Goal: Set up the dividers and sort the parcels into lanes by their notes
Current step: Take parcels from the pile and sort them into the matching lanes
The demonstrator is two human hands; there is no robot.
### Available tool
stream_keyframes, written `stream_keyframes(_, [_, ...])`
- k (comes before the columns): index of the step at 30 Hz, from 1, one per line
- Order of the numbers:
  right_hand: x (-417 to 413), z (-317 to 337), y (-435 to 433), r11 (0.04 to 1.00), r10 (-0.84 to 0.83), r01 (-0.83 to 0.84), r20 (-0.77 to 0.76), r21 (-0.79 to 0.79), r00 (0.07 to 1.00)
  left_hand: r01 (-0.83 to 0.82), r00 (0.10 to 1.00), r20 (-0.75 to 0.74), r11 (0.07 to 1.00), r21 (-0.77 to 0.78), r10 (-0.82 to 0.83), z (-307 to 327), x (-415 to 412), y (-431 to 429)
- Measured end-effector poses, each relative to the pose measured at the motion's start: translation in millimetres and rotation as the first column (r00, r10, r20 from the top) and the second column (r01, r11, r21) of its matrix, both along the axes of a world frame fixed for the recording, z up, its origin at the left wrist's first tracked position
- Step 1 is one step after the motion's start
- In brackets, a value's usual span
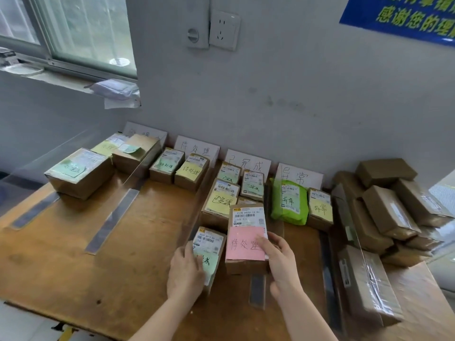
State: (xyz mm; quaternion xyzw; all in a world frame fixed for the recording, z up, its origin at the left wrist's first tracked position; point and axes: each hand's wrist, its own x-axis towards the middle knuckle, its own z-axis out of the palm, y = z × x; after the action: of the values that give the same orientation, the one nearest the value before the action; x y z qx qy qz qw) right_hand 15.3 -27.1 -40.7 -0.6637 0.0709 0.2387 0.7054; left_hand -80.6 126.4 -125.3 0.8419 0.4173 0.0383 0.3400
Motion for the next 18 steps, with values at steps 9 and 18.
stream_keyframes(9, [-5.3, -4.1, 2.4, 1.000, 0.028, -0.028, -0.001, -0.003, 1.000, 0.317, 0.924, -0.281, 0.931, 0.182, -0.259, 9.1, -7.2, -15.4])
stream_keyframes(18, [-8.1, 12.5, 19.4, 0.994, 0.101, -0.102, 0.031, 0.040, 0.994, 0.251, 0.963, 0.058, 0.952, 0.173, -0.265, 47.8, -12.9, -8.5])
